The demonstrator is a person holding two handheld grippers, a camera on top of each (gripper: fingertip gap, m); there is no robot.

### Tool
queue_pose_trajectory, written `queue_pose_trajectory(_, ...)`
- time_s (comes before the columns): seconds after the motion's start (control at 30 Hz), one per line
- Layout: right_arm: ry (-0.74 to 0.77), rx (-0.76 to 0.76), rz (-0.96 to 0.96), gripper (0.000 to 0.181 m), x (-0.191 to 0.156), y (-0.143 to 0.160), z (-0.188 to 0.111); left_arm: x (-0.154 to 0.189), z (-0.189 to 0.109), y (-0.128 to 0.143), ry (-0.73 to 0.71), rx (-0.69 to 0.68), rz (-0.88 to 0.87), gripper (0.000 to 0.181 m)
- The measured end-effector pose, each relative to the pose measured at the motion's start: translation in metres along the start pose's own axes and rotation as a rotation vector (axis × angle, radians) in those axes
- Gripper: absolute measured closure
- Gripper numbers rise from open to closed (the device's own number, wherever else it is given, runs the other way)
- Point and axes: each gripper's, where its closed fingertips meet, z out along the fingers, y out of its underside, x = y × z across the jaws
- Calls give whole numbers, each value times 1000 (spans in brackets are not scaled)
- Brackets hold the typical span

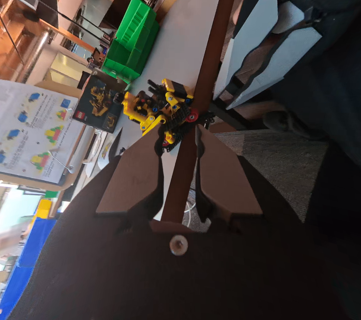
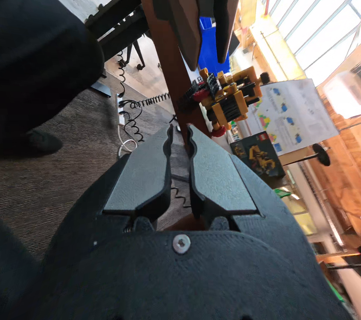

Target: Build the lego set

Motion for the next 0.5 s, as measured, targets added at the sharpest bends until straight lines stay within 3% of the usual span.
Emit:
queue_pose_trajectory(0.1, 14, 12, -97, 177, 0, 2, 1, 4, 5, 2, 15, -39, 11, 156)
queue_pose_trajectory(0.33, 39, 8, -144, 165, -2, 13, 7, 17, -1, 0, 223, -104, -675, 164)
queue_pose_trajectory(0.5, 65, 54, -178, 166, -3, 1, 11, 20, 5, 0, 275, -116, -950, 165)
